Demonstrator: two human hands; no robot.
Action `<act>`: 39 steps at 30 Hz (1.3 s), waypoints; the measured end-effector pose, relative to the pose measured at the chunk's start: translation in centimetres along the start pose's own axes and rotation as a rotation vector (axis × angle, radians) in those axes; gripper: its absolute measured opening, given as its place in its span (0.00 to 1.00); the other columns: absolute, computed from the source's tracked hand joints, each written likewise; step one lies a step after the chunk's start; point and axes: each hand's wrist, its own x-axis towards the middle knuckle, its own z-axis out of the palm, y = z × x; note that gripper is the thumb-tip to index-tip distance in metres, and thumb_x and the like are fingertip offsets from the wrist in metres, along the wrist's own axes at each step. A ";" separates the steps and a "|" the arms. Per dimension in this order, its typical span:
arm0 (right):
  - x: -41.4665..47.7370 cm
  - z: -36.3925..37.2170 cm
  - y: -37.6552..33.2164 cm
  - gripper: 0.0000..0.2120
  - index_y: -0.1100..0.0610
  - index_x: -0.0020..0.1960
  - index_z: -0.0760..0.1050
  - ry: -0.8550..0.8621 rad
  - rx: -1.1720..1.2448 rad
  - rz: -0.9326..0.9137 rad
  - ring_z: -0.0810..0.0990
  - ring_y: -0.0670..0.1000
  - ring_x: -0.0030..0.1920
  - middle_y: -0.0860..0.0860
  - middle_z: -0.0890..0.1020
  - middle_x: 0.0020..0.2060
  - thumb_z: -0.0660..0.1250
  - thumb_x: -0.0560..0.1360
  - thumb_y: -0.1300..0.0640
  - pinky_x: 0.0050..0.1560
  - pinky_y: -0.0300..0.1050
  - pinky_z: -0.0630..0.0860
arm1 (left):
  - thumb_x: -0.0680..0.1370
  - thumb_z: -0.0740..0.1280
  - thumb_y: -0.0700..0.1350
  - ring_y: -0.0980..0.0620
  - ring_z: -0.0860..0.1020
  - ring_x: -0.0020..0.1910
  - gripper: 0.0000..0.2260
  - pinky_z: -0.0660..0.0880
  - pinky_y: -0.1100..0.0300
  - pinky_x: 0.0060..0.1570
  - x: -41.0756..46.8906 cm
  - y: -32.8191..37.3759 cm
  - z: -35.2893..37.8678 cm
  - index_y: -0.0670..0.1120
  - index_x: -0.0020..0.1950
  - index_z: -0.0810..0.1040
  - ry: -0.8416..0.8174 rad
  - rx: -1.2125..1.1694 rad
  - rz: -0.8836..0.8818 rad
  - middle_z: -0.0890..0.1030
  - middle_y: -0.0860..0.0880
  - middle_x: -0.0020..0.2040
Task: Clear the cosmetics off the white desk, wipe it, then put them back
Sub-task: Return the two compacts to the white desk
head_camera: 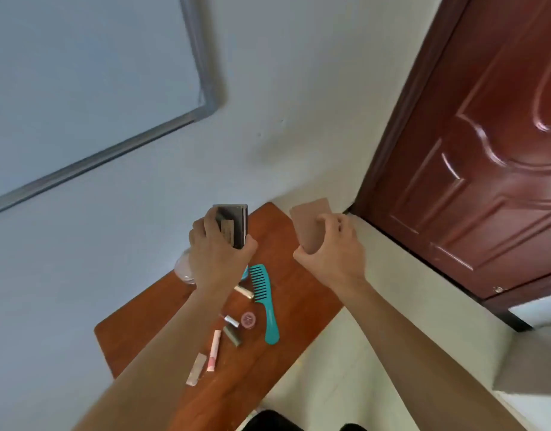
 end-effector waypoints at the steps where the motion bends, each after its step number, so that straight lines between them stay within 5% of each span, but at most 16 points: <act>1: -0.3 -2.1 2.6 0.33 0.47 0.64 0.64 0.041 0.005 0.041 0.75 0.54 0.55 0.50 0.68 0.61 0.69 0.64 0.36 0.48 0.49 0.77 | 0.68 0.72 0.58 0.49 0.71 0.59 0.32 0.72 0.56 0.45 -0.9 3.1 1.0 0.52 0.68 0.63 -0.005 -0.024 0.060 0.72 0.50 0.61; 7: -6.5 -15.2 21.2 0.33 0.49 0.63 0.67 0.280 -0.020 0.298 0.75 0.54 0.54 0.48 0.68 0.60 0.72 0.62 0.40 0.43 0.43 0.68 | 0.67 0.73 0.58 0.48 0.71 0.61 0.35 0.74 0.51 0.51 -11.1 22.9 8.1 0.53 0.70 0.63 -0.095 -0.156 0.368 0.71 0.50 0.62; 14: -18.8 -29.2 42.3 0.34 0.47 0.65 0.67 0.505 -0.080 0.643 0.78 0.56 0.51 0.49 0.70 0.60 0.71 0.62 0.39 0.44 0.48 0.73 | 0.66 0.74 0.54 0.47 0.72 0.60 0.34 0.71 0.54 0.48 -28.7 43.2 17.8 0.51 0.70 0.66 -0.268 -0.342 0.672 0.72 0.49 0.61; 26: -34.8 -41.6 68.1 0.38 0.45 0.69 0.61 0.588 -0.203 1.137 0.76 0.55 0.55 0.47 0.67 0.64 0.69 0.63 0.39 0.41 0.46 0.71 | 0.67 0.72 0.56 0.52 0.68 0.64 0.35 0.72 0.53 0.53 -54.3 66.2 34.2 0.53 0.71 0.65 -0.722 -0.443 1.032 0.70 0.54 0.63; 39: -41.5 -55.6 91.8 0.32 0.46 0.64 0.67 0.710 -0.283 1.527 0.77 0.56 0.54 0.48 0.70 0.62 0.70 0.63 0.40 0.44 0.47 0.73 | 0.65 0.72 0.55 0.50 0.71 0.57 0.31 0.78 0.52 0.45 -74.7 90.1 49.3 0.54 0.67 0.67 -1.078 -0.476 1.341 0.72 0.53 0.58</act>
